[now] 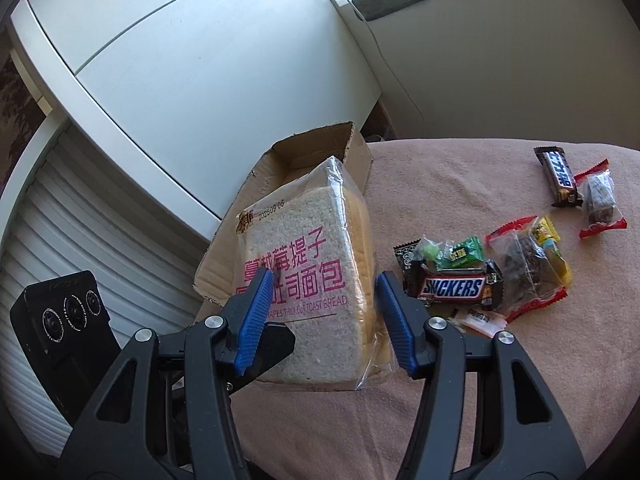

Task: Organize snacks

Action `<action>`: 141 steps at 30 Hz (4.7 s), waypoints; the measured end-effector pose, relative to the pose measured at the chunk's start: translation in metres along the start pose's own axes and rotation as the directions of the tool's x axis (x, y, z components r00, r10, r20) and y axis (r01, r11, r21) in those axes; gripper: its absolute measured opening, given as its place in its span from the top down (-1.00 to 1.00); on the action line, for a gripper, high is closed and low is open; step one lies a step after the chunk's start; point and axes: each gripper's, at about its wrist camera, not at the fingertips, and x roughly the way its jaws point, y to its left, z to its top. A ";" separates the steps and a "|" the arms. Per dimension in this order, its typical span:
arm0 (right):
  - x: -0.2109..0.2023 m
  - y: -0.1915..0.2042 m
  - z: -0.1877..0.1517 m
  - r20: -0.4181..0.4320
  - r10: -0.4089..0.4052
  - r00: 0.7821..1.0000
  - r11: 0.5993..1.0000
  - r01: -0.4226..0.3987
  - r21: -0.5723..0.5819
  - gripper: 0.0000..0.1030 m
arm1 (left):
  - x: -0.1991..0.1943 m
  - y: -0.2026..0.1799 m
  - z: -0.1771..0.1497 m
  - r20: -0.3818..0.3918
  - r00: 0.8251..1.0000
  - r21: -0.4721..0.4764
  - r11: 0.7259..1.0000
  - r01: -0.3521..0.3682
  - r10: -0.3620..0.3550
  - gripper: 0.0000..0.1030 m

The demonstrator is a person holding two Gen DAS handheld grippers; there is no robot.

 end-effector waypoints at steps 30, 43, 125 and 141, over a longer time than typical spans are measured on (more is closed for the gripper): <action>0.104 0.048 0.035 -0.111 0.056 0.992 0.994 -0.067 -0.092 -0.12 | -0.014 0.071 0.029 0.038 0.973 -0.022 0.974 -0.226 0.226 0.12; 0.078 0.043 0.034 -0.071 0.003 0.997 0.992 -0.012 -0.126 -0.12 | -0.023 0.058 0.028 0.074 0.959 0.042 0.960 -0.278 0.274 0.12; 0.020 -0.118 -0.001 -0.096 -0.215 0.972 0.950 0.185 -0.253 0.29 | 0.116 -0.055 -0.049 -0.267 0.960 0.245 0.969 -0.016 0.083 0.58; -0.017 -0.095 0.013 -0.022 -0.186 0.982 0.955 0.175 -0.239 0.29 | 0.067 -0.041 -0.026 -0.167 0.984 0.213 0.977 -0.020 0.056 0.58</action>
